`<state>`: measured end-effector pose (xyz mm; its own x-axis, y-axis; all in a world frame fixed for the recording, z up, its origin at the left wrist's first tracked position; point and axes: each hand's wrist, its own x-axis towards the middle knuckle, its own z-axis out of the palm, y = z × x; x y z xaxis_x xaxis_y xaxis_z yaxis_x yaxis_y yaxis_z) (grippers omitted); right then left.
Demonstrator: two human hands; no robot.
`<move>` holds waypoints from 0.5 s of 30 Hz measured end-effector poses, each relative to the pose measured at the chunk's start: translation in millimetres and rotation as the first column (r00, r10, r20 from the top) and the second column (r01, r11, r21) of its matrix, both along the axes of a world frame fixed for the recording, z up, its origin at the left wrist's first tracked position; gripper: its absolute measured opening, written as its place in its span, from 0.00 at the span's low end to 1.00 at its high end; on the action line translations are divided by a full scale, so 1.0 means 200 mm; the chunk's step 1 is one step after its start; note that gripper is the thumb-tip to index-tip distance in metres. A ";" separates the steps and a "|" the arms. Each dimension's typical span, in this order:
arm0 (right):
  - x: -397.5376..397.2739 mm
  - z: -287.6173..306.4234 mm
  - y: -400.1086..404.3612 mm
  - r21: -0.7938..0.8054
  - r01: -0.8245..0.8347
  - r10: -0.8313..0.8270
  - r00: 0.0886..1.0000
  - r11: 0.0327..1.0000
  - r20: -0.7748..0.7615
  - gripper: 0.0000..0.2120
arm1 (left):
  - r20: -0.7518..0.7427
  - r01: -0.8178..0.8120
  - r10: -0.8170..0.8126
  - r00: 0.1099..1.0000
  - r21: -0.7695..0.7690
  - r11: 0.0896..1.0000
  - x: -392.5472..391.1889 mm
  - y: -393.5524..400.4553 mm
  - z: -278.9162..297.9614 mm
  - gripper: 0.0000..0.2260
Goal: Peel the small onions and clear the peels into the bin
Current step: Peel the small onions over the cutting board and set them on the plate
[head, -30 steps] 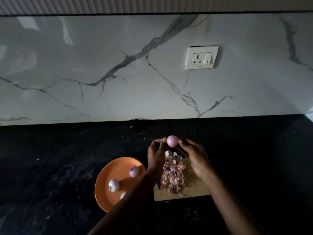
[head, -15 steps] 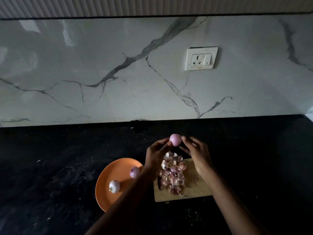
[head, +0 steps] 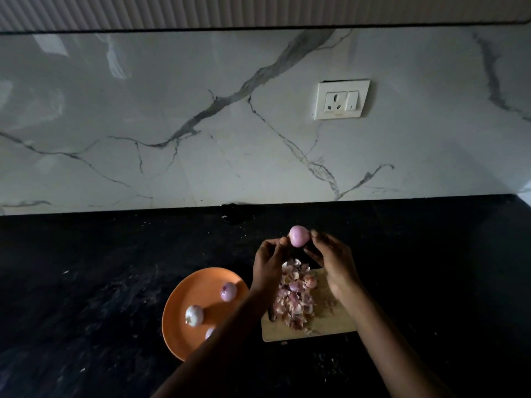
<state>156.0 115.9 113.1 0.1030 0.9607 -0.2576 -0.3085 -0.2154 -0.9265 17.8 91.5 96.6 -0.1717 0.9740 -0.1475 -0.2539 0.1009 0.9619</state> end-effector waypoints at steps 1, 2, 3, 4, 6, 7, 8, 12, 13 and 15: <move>0.01 0.00 0.00 -0.005 0.011 -0.011 1.000 1.000 -0.014 0.05 | -0.020 -0.008 0.007 1.000 -0.014 1.000 0.00 0.00 0.00 0.13; 0.02 0.00 0.00 -0.007 0.021 -0.022 0.999 1.000 -0.031 0.04 | -0.044 -0.012 0.011 0.999 -0.023 1.000 -0.01 0.00 -0.01 0.12; 0.03 0.00 0.01 -0.006 0.029 -0.029 0.998 1.000 -0.047 0.05 | -0.074 -0.005 0.003 0.997 -0.024 1.000 -0.02 0.00 -0.02 0.14; 0.04 0.00 0.01 -0.006 0.033 -0.033 0.998 0.999 -0.055 0.05 | -0.111 0.008 -0.011 0.994 -0.028 1.000 -0.02 0.00 -0.03 0.15; 0.06 0.00 0.01 -0.011 0.035 -0.035 0.999 0.999 -0.041 0.07 | -0.185 0.031 -0.037 0.982 -0.035 0.999 -0.03 0.01 -0.02 0.14; 0.06 -0.01 0.01 -0.013 0.035 -0.035 0.999 0.999 -0.029 0.07 | -0.223 0.044 -0.050 0.973 -0.034 0.998 -0.04 0.01 -0.01 0.12; 0.06 -0.01 0.01 -0.015 0.032 -0.032 0.999 0.999 -0.016 0.07 | -0.248 0.066 -0.070 0.966 -0.022 0.998 -0.04 0.01 0.00 0.10; 0.05 -0.02 0.01 -0.030 0.012 -0.011 0.998 0.999 0.058 0.08 | -0.227 0.124 -0.099 0.969 0.099 0.987 -0.02 0.01 0.04 0.10; 0.05 -0.02 0.01 -0.029 0.010 -0.008 0.998 1.000 0.066 0.08 | -0.240 0.102 -0.072 0.968 0.115 0.988 -0.02 0.00 0.04 0.10; 0.05 -0.01 0.01 -0.012 0.008 -0.007 0.996 1.000 0.083 0.08 | -0.311 0.062 -0.021 0.950 0.121 0.991 -0.02 0.00 0.03 0.07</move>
<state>165.9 118.4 111.6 0.1317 0.9566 -0.2600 -0.2320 -0.2252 -0.9463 14.2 92.4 103.0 -0.1478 0.9885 0.0321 0.0586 -0.0236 0.9980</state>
